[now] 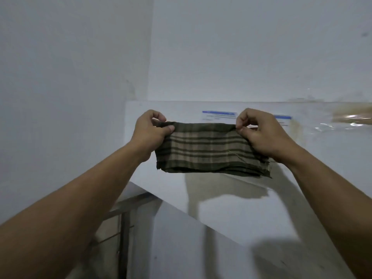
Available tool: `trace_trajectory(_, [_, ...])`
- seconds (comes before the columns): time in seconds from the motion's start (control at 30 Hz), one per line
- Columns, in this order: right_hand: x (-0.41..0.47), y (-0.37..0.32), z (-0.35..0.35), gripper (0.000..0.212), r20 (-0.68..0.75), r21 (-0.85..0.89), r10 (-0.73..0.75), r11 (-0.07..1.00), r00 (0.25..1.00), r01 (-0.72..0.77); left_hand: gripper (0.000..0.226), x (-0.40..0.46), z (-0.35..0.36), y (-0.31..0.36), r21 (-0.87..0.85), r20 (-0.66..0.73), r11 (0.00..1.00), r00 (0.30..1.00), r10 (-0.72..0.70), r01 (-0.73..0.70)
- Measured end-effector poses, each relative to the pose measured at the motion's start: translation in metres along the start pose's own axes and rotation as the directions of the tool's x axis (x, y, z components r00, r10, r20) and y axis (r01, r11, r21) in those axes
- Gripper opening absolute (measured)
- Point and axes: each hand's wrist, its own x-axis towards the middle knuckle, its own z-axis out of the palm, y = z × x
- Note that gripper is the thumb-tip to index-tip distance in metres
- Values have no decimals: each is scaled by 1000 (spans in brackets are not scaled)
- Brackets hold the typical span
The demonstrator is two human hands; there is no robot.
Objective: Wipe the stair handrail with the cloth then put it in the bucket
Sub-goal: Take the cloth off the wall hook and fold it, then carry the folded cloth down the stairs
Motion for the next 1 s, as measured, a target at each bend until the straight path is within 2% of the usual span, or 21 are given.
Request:
trace_trajectory(0.1, [24,-34,77,27,145,131,-15,991,989,-4,18,2,-86,-13,61,-131,997,991,-32,41])
trace_trajectory(0.2, [44,-79,156,34,245,282,-30,959,969,-42,26,-6,-176,-18,23,-185,995,979,-91,97])
trace_trajectory(0.33, [60,-152,257,32,362,450,-118,891,925,-63,39,-34,-294,-16,100,-290,981,948,-129,164])
trace_trajectory(0.43, [60,-214,330,28,456,553,-236,831,858,-65,40,-68,-374,-13,228,-376,940,914,-156,254])
trace_trajectory(0.6, [47,-311,434,41,506,685,-511,728,695,36,41,-130,-486,-11,414,-565,807,814,-136,421])
trace_trajectory(0.73, [32,-392,513,43,483,779,-695,619,532,101,39,-185,-553,-4,441,-731,698,678,-86,564])
trace_trajectory(0.83, [15,-454,564,42,433,854,-793,513,429,87,34,-229,-589,6,405,-835,632,549,-39,661])
trace_trajectory(1.0, [-25,-549,620,34,321,939,-909,342,265,35,33,-296,-613,33,264,-961,552,262,84,791])
